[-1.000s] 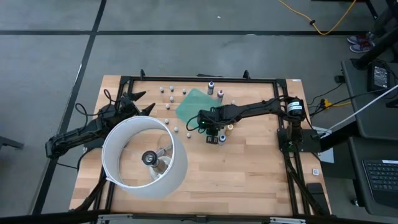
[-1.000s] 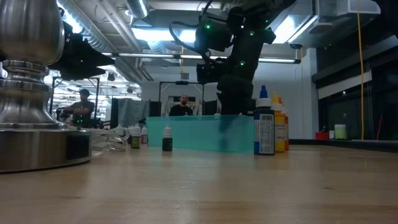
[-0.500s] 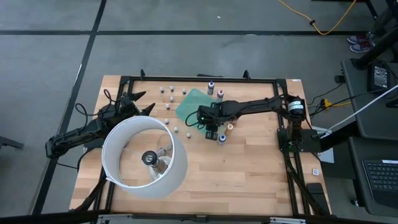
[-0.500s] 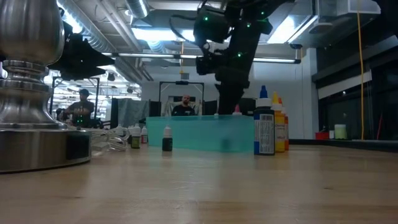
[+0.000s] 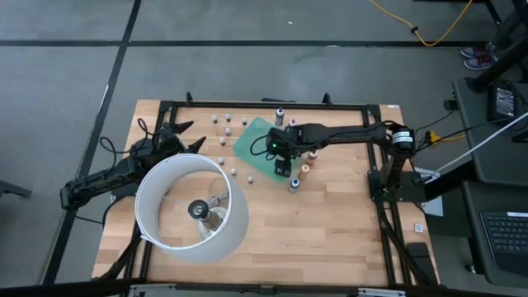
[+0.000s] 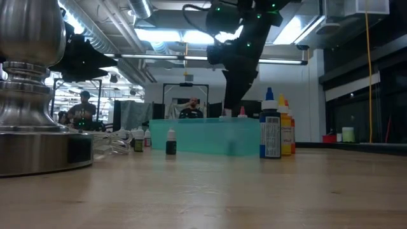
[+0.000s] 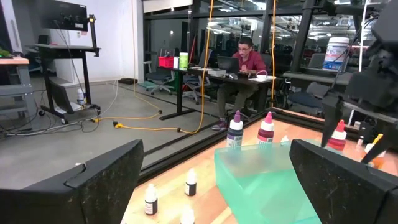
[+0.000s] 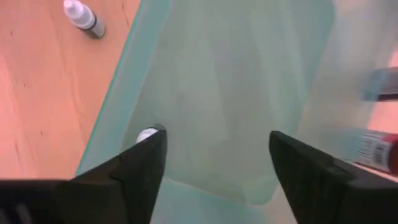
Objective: Pick & Place food coloring
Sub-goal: Put the small black food coloring bottle into the green bin
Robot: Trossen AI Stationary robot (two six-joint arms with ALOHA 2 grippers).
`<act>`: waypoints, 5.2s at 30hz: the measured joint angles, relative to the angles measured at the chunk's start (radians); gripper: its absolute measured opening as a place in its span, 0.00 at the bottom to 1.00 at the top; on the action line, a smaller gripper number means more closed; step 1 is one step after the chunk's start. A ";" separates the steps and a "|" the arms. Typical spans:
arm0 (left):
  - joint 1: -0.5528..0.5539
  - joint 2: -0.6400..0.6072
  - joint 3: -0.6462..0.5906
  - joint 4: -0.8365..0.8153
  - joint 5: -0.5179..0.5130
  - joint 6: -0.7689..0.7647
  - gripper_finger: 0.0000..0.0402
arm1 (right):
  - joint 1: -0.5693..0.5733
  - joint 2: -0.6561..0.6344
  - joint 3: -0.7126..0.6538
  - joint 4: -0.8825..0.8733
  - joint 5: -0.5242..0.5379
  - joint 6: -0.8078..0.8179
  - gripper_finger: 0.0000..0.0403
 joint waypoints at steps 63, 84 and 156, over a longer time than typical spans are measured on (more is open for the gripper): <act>0.000 0.000 0.000 0.000 0.000 0.000 1.00 | -0.379 -0.153 -0.406 0.225 0.044 0.441 0.83; 0.000 0.000 0.000 0.000 0.000 0.000 1.00 | -0.391 -0.106 -0.407 0.214 0.024 0.415 0.73; 0.000 0.000 0.000 0.000 0.000 0.000 1.00 | -0.129 -0.344 -0.148 -0.133 0.030 0.131 0.14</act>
